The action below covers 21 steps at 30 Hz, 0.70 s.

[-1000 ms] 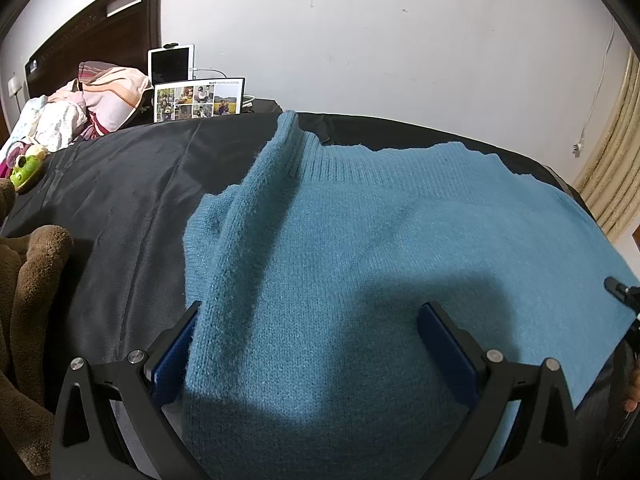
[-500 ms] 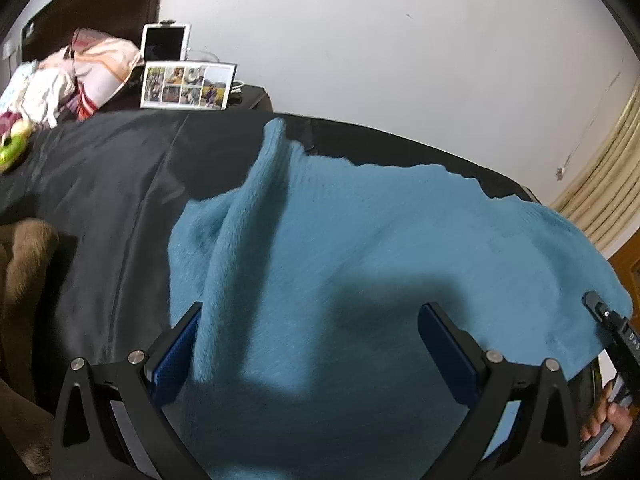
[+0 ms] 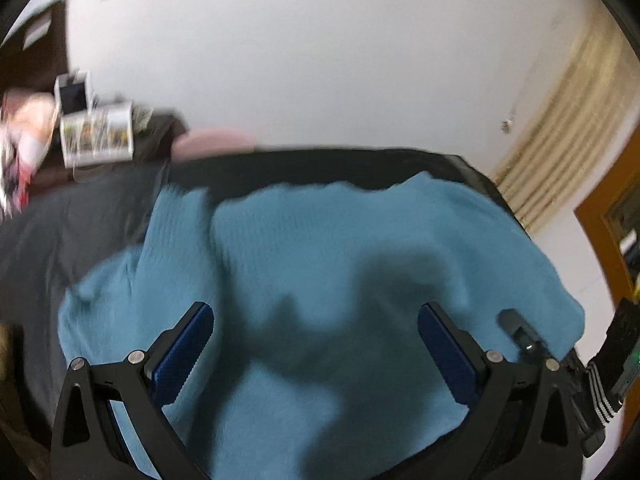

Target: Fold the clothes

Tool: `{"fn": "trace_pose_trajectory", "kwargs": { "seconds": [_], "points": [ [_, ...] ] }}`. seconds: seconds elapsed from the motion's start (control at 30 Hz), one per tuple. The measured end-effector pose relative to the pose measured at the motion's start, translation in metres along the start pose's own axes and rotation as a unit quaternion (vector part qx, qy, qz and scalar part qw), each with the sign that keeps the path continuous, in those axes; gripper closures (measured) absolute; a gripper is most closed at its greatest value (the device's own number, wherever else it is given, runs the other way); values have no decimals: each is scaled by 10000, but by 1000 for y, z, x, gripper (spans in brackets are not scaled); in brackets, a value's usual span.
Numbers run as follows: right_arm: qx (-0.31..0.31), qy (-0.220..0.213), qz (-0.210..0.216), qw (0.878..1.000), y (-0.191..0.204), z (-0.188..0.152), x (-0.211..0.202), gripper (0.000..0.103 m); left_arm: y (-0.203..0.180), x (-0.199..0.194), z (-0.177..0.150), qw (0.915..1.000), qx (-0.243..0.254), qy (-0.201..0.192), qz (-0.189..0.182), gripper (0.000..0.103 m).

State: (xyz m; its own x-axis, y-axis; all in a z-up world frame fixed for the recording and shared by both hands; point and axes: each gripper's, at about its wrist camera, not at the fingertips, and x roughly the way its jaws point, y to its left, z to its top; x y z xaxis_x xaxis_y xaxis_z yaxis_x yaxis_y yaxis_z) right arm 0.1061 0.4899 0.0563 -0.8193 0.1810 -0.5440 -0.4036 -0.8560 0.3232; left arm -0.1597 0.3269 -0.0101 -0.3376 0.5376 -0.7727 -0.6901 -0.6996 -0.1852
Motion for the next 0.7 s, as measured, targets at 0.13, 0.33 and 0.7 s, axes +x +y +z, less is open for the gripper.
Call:
{"fn": "trace_pose_trajectory", "kwargs": {
  "seconds": [0.13,0.33,0.7],
  "points": [
    [-50,12,26,10000,1,0,2,81,-9,-4,1,9981,414,-172,412,1],
    [-120,33,43,9999,1,-1,4,81,20,5,3,10000,-80,50,20,1],
    [-212,93,-41,9997,3,-4,7,81,92,9,-45,9915,-759,296,-1017,1]
  ]
}}
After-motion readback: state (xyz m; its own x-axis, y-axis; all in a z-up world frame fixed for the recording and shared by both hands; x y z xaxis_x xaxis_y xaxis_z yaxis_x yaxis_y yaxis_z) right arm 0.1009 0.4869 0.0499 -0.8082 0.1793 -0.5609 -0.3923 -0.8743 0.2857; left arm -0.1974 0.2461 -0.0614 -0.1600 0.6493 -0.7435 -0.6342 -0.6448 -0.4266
